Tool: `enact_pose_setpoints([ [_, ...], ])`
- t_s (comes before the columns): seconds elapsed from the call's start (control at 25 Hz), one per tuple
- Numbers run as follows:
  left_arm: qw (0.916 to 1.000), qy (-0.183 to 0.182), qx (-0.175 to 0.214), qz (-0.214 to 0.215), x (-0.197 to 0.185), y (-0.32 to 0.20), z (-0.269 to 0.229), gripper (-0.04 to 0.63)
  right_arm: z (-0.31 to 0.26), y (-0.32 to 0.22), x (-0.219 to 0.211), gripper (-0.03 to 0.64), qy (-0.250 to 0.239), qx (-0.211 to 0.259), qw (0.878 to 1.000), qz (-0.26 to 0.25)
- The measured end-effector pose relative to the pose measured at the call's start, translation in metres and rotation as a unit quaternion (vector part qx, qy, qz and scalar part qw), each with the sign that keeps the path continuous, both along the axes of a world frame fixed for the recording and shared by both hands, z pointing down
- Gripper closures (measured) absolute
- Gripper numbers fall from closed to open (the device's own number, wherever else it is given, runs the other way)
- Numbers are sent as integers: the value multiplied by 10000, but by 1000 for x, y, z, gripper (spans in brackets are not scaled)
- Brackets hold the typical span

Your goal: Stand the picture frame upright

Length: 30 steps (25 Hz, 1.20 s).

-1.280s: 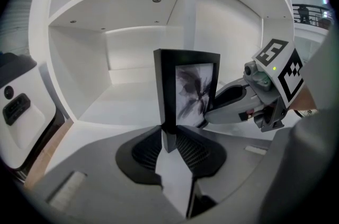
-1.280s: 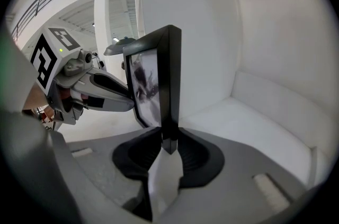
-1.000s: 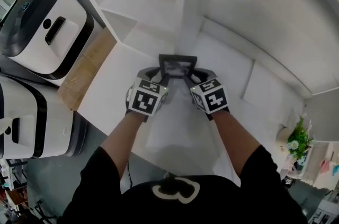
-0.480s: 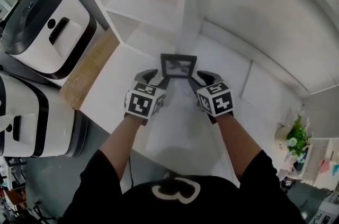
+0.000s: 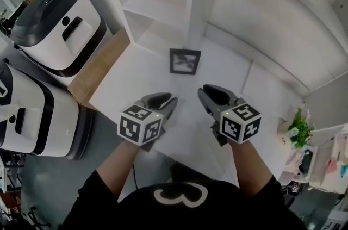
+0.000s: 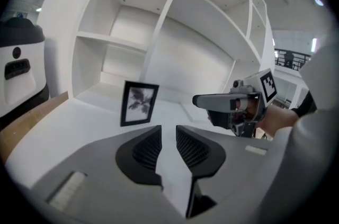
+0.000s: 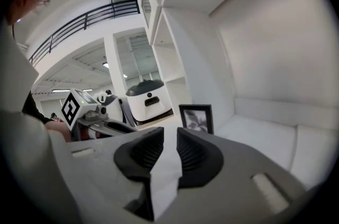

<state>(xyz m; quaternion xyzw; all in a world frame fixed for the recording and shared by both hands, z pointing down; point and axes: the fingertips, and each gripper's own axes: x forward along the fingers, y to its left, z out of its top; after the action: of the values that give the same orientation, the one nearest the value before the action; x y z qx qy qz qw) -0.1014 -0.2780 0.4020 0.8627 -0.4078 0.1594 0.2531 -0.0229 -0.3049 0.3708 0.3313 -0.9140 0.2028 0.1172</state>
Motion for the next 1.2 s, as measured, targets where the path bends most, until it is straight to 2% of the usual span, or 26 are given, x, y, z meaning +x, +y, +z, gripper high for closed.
enact_pose_setpoints([
  [0.16,9985,491,214,121,10,56,-44,560,-35,60,0,585,-188,283,9993,-126],
  [0.24,9969,637,408,212,16,83,-65,578,-49,90,0,614,-234,431,9985,-224],
  [0.4,9917,755,912,506,30,139,-102,586,-72,147,-3,614,-408,662,9959,-462],
  [0.52,9879,838,1178,568,35,174,-122,586,-95,184,1,614,-1139,441,9913,-498],
  [0.6,9861,1044,1174,540,37,193,-133,586,-109,203,6,614,-1540,345,9865,-446],
  [0.72,9838,1271,1158,517,37,218,-143,586,-116,225,12,614,-1392,565,9879,-384],
  [0.96,9834,1363,1119,426,28,241,-143,586,-111,254,15,615,-1173,713,9901,-305],
  [1.2,9845,1268,1161,340,18,258,-137,586,-105,276,8,615,-1052,781,9909,-307],
])
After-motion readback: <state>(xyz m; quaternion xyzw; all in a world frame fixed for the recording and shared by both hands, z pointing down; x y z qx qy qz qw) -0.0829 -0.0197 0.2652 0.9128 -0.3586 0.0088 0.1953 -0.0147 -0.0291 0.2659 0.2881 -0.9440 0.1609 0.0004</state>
